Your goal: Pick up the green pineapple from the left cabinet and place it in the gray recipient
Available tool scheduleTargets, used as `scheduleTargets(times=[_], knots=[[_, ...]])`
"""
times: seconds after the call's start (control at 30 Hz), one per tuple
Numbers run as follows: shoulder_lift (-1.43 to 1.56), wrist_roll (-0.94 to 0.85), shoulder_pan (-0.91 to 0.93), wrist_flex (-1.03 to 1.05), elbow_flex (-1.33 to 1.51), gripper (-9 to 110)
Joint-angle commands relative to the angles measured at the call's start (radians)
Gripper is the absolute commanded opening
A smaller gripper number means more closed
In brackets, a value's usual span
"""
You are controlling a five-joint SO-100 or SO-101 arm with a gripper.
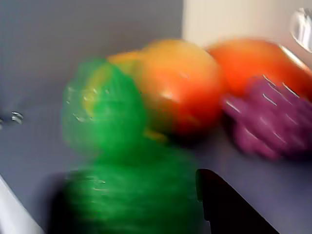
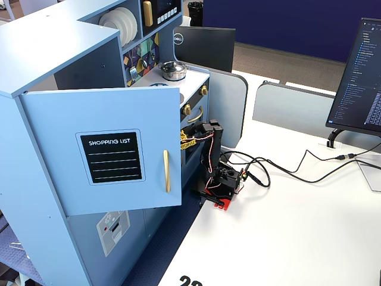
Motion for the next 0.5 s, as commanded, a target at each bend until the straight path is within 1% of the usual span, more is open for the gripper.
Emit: scheduleTargets(times=[0.0, 0.1, 0.3, 0.37, 0.47], knots=[[0.075, 0.021, -0.009, -0.057, -0.069, 0], [0.252, 0.038, -0.032, -0.034, 0.023, 0], [0.735, 0.049, -0.117, 0.011, 0.308, 0], [0.891, 0.048, -0.110, 0.023, 0.394, 0], [1.092, 0.060, -0.048, 0.063, 0.485, 0]])
